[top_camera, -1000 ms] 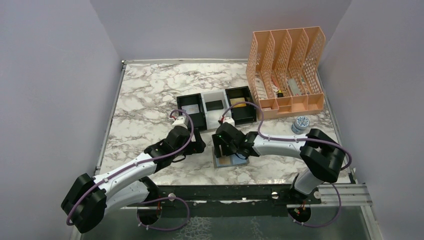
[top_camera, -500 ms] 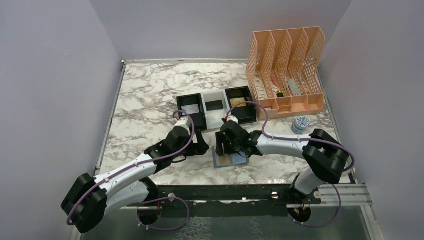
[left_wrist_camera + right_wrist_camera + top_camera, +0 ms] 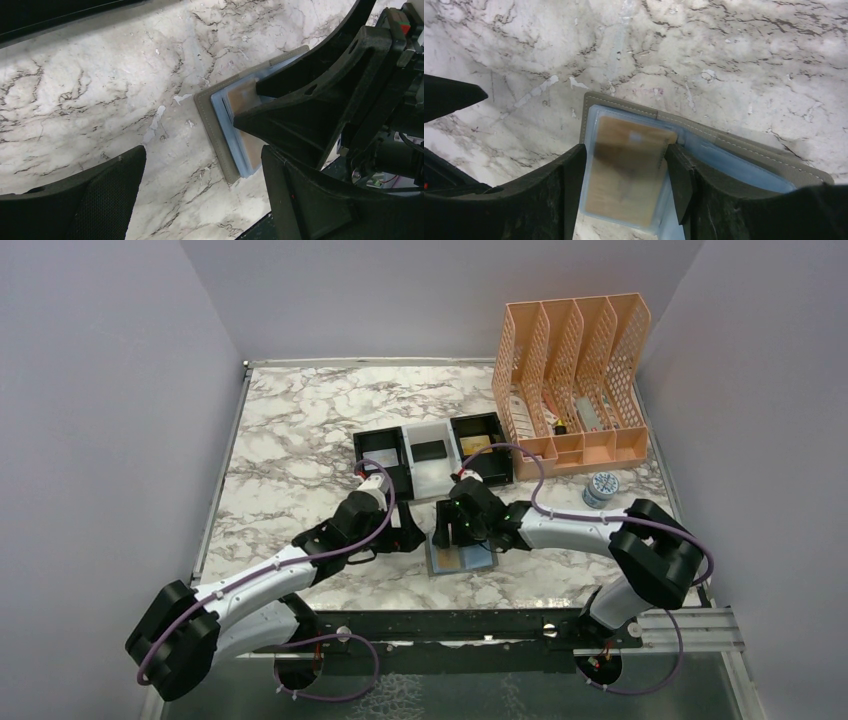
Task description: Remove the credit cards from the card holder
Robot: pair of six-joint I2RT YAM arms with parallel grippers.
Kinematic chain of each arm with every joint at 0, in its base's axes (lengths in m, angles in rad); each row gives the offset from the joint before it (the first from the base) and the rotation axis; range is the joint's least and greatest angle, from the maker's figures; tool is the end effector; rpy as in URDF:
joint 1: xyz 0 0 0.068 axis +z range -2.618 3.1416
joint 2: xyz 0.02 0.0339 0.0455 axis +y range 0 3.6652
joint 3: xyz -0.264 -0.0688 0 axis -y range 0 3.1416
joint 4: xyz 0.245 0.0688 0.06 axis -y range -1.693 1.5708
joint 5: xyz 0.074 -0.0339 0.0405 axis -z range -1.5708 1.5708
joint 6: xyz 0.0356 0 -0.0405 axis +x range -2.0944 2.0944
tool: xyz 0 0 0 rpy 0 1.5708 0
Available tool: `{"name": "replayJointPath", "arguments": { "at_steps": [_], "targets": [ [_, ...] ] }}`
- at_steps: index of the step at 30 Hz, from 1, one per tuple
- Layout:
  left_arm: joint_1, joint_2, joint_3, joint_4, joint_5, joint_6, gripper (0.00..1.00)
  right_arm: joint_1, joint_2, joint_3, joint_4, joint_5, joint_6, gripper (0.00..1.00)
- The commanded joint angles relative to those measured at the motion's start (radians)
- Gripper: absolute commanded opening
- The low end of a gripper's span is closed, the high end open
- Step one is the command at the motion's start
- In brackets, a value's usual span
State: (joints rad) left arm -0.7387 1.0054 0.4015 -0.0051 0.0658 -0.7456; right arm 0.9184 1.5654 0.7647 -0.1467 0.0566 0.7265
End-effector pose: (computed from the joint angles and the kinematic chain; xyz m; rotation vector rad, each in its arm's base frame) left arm 0.1493 -0.1392 0.1840 0.0319 2.3279 -0.8773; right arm 0.1814 0.2341 0.1545 -0.2272 2.6101 0.5681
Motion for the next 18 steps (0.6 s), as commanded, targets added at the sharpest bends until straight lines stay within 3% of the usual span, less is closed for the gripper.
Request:
{"name": "replayJointPath", "arguments": {
  "at_steps": [1, 11, 18],
  "targets": [
    [0.007, 0.018, -0.009, 0.048, 0.043, 0.018, 0.88, 0.0, 0.072, -0.013, -0.064, 0.004, -0.006, 0.66],
    [0.006, 0.029, 0.0, 0.053, 0.024, 0.02, 0.87, 0.009, 0.095, 0.042, -0.179, 0.171, -0.044, 0.7],
    [0.007, 0.019, 0.0, 0.037, 0.001, 0.013, 0.87, 0.012, 0.103, 0.054, -0.182, 0.179, -0.053, 0.63]
  ]
}}
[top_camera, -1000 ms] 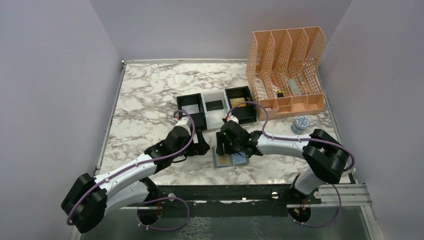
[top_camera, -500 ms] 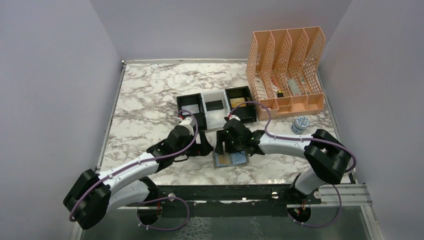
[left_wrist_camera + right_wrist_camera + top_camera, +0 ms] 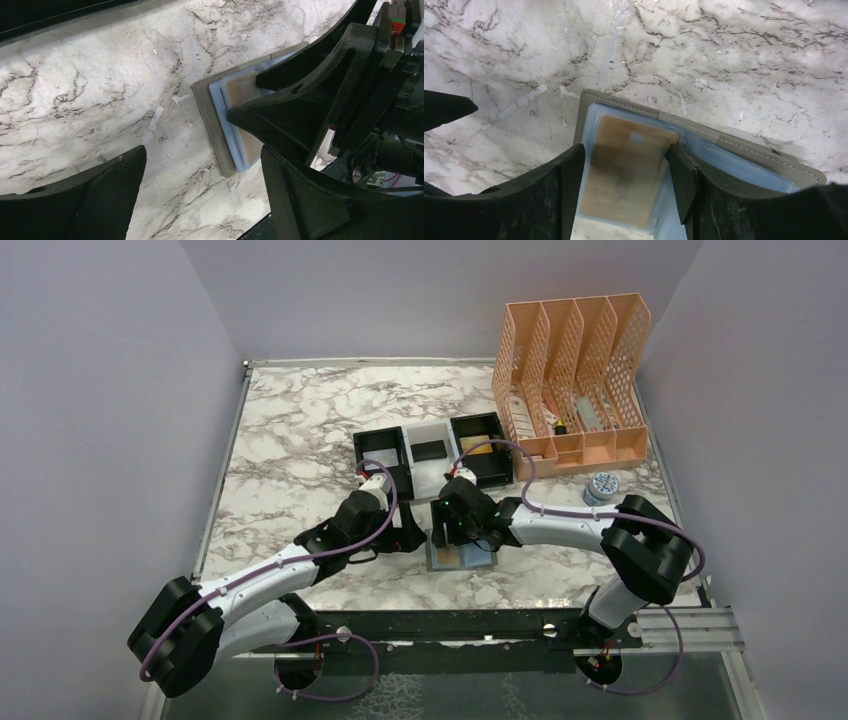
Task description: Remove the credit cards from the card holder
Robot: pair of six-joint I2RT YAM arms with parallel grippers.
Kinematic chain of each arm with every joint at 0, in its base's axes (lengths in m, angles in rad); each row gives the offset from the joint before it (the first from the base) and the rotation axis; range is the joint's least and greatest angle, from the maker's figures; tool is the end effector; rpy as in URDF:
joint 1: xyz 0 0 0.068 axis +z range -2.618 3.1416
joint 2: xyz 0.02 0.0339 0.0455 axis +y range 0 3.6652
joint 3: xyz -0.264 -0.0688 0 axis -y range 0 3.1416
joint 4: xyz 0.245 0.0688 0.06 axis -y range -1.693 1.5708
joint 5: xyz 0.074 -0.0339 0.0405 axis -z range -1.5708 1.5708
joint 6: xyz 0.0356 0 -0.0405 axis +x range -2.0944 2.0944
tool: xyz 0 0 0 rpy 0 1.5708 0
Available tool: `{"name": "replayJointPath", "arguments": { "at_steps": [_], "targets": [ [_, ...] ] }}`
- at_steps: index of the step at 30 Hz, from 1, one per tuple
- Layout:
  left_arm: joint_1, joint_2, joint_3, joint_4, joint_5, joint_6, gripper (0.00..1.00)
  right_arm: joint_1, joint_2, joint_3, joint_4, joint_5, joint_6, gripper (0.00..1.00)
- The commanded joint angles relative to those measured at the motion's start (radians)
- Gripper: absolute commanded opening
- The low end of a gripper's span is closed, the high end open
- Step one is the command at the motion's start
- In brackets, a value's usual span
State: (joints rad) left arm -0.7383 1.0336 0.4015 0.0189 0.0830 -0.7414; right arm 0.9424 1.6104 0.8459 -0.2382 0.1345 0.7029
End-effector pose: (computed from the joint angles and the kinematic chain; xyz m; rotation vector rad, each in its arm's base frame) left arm 0.1515 -0.1419 0.1810 0.0467 2.3364 -0.8893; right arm 0.1847 0.2460 0.1589 -0.2623 2.6120 0.4414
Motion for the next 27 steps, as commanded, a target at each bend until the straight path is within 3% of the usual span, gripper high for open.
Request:
{"name": "replayJointPath", "arguments": {
  "at_steps": [1, 7, 14, 22, 27],
  "targets": [
    [0.007, -0.015, -0.001, 0.002, -0.025, 0.006, 0.87, -0.009, 0.057, -0.024, -0.093, 0.108, -0.029, 0.63],
    [0.007, -0.039, -0.01, -0.011, -0.044, -0.001, 0.87, -0.005, 0.072, -0.008, -0.107, 0.127, -0.037, 0.62],
    [0.007, -0.036, -0.006, -0.013, -0.045, -0.002, 0.87, 0.003, 0.097, 0.018, -0.117, 0.135, -0.031, 0.68],
    [0.006, -0.037, -0.001, -0.017, -0.036, 0.007, 0.87, 0.004, 0.071, -0.014, -0.082, 0.096, -0.011, 0.54],
    [0.007, -0.039, -0.002, -0.003, -0.01, 0.013, 0.87, -0.002, 0.024, -0.062, -0.006, 0.029, 0.012, 0.53]
  ]
}}
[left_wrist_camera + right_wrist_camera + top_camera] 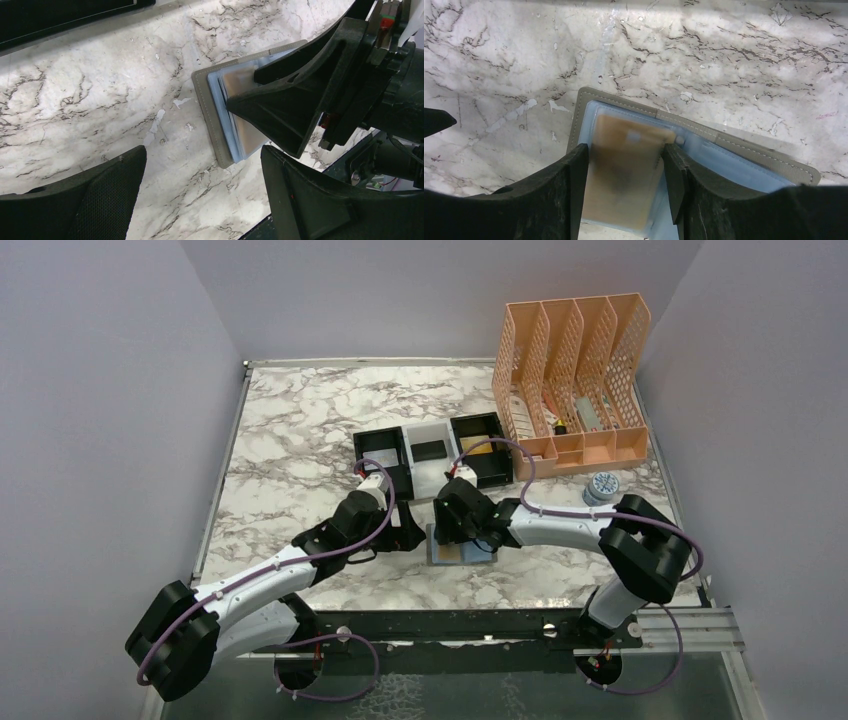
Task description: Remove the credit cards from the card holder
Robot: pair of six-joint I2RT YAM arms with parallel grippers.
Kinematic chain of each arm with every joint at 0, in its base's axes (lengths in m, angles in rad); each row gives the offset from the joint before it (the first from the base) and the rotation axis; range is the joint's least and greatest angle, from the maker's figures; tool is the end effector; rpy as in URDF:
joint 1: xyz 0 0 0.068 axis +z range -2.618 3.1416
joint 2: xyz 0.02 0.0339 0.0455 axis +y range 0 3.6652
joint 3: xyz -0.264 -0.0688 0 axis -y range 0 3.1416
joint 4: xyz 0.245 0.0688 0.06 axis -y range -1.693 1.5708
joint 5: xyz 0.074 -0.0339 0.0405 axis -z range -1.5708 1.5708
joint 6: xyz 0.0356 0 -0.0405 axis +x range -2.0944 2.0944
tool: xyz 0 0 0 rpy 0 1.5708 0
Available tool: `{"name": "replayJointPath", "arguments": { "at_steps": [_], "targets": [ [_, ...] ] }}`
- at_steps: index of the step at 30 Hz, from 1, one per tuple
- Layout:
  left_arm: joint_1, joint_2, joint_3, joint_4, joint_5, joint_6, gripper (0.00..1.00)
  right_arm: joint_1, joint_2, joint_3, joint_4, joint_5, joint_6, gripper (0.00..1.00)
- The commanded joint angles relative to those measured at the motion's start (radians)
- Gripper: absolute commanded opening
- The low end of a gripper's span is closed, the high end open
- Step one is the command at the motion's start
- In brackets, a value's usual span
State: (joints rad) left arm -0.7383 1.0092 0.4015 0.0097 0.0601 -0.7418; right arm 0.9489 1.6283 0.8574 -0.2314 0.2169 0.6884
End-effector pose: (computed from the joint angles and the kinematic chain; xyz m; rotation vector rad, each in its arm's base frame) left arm 0.1504 -0.1398 0.1847 0.0327 2.3144 -0.8766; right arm 0.1876 0.2485 0.1577 -0.2534 2.5652 0.3580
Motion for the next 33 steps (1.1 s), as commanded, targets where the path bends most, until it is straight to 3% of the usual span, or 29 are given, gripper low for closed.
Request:
{"name": "replayJointPath", "arguments": {
  "at_steps": [1, 12, 26, 33],
  "targets": [
    [0.007, -0.013, -0.001, 0.007, 0.02, 0.016, 0.87, -0.013, 0.001, -0.079, 0.002, -0.072, 0.028, 0.53],
    [-0.001, 0.032, -0.009, 0.161, 0.2, 0.033, 0.86, -0.137, -0.087, -0.222, 0.211, -0.341, 0.044, 0.53],
    [-0.095, 0.178, 0.038, 0.274, 0.209, 0.013, 0.83, -0.154, -0.083, -0.262, 0.25, -0.382, 0.059, 0.54],
    [-0.143, 0.238, 0.071, 0.341, 0.225, -0.019, 0.71, -0.163, -0.078, -0.27, 0.263, -0.393, 0.066, 0.54]
  ]
}}
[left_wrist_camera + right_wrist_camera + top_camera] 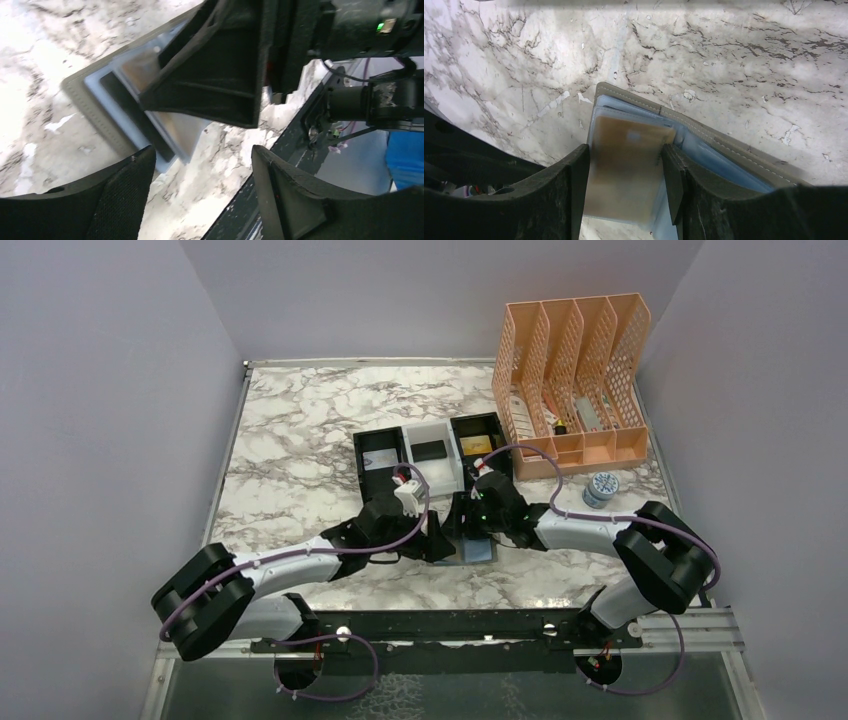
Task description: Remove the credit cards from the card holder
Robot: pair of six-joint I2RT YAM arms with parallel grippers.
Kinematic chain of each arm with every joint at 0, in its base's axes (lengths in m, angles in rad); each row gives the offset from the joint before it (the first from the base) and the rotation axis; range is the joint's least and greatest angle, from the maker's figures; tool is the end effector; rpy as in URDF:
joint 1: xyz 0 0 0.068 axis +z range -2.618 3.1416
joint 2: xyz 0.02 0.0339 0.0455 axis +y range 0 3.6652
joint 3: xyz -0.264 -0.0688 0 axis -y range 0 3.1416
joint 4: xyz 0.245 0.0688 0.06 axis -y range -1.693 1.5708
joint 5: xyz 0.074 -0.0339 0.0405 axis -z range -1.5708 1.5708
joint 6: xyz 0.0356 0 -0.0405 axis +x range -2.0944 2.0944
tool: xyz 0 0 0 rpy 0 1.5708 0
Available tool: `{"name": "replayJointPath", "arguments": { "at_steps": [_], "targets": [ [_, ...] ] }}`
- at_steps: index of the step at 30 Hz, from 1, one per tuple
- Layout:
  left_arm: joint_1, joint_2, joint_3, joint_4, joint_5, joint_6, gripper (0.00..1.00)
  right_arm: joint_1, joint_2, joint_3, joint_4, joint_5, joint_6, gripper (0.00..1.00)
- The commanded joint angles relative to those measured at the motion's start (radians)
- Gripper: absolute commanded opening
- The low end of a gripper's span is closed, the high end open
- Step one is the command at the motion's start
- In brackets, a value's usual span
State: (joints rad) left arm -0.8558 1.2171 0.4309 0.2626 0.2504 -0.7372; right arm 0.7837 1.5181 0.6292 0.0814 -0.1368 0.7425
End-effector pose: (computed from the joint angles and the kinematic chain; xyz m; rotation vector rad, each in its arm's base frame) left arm 0.1494 -0.1856 0.1759 0.3053 2.3021 -1.1598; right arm 0.1968 0.2029 0.1458 -0.1228 2.5524 0.8350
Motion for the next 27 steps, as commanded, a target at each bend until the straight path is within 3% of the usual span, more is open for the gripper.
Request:
{"name": "replayJointPath", "arguments": {
  "at_steps": [1, 27],
  "targets": [
    [-0.029, 0.041, 0.044, 0.097, 0.039, -0.027, 0.7, 0.0, 0.033, -0.042, -0.05, -0.04, 0.011, 0.54],
    [-0.049, 0.163, 0.044, 0.158, 0.016, -0.036, 0.64, -0.023, 0.018, -0.059, -0.021, -0.1, 0.021, 0.54]
  ]
}}
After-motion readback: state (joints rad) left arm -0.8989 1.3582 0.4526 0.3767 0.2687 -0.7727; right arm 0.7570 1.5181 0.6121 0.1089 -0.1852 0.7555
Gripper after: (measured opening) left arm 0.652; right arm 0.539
